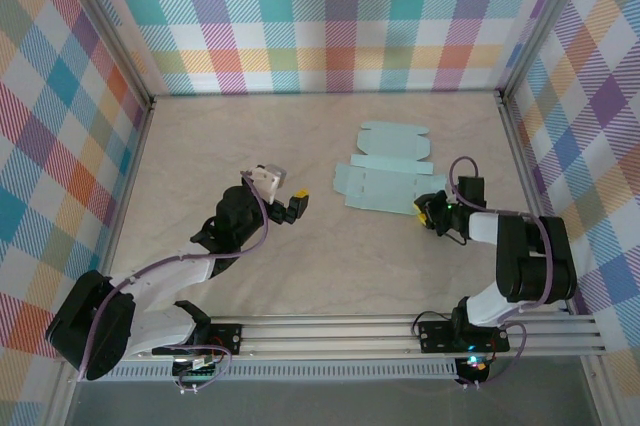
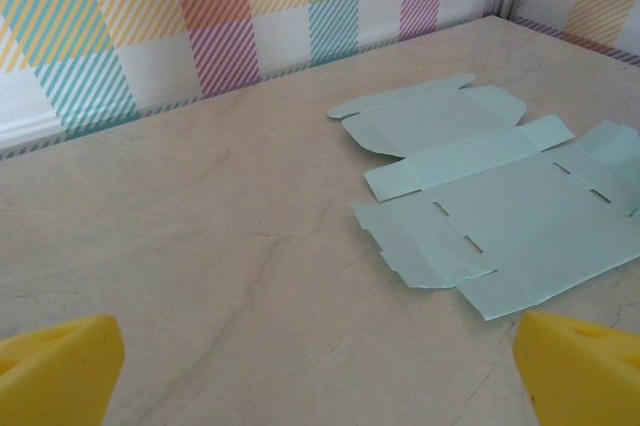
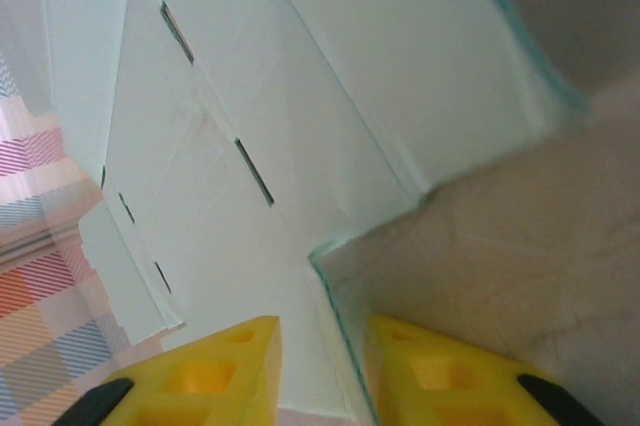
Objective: Fold the paper box
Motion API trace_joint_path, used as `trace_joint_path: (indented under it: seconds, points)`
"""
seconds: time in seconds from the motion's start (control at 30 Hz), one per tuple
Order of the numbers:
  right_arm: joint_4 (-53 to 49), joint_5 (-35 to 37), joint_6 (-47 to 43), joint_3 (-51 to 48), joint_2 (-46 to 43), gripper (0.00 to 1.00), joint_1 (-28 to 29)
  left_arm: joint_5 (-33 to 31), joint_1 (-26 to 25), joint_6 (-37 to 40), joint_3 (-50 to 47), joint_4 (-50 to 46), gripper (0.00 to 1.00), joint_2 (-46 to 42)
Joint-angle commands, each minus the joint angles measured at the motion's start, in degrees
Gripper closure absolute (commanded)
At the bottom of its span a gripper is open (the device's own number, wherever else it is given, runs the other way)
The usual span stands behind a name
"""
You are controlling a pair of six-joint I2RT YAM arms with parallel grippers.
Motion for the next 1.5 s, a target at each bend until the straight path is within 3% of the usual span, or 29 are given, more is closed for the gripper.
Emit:
trace_joint_path:
  seconds: [0.0,0.2,0.33,0.43,0.63,0.87,1.03,1.1,1.13,1.2,1.3,1.37,1.47]
  points:
    - [2.85,0.56,-0.76,1.86,1.87,0.79,-0.20,0.73,-0.43,-0.86,0.53,1.20,0.00,0.30]
    - [1.45,0.07,-3.99,3.55,2.28,1.00,-0.16,0.14,-0.41,-0.50,0.10,0.32,0.00,-0.63]
    - [-2.16,-4.28,-9.97,6.70,2.90,1.00,-0.18,-1.22,-0.40,0.06,0.16,-1.98,0.00,-1.73]
    - [-5.72,-9.68,-15.36,10.50,5.16,1.00,0.19,-5.64,-0.07,-1.49,0.57,-5.17,0.00,-2.94]
    - [-12.37,-17.35,-24.98,18.09,9.89,1.00,5.68,-5.24,3.41,-6.19,1.82,-10.59,0.00,-5.80]
    - [-26.80,-21.48,-39.35,30.07,17.84,1.00,14.85,-4.92,4.66,-7.38,2.55,-16.00,0.00,-8.88]
    - [-37.68,-23.07,-49.58,38.59,23.48,1.00,16.63,-4.39,5.60,-7.91,2.73,-18.63,0.00,-9.82]
    - [-39.20,-20.61,-50.57,41.04,24.12,1.00,16.63,-3.88,6.00,-8.70,3.02,-19.06,0.00,-9.22]
    - [-38.13,-19.67,-49.82,41.09,23.49,0.94,16.63,-3.56,6.28,-9.55,3.36,-19.51,0.00,-8.60]
    - [-33.94,-19.03,-46.74,39.43,21.42,0.56,16.56,-3.07,7.39,-12.37,4.96,-21.93,0.00,-6.85]
    - [-24.72,-18.65,-38.88,33.91,17.45,0.27,16.63,0.17,10.29,-17.38,8.70,-25.73,0.00,-2.16]
    - [-18.49,-15.45,-32.44,28.44,13.94,0.17,16.54,2.90,12.24,-21.64,10.89,-26.49,0.00,1.65]
    - [-12.79,-7.52,-23.54,20.24,7.86,0.15,16.48,4.70,14.33,-28.69,16.91,-30.96,0.00,9.44]
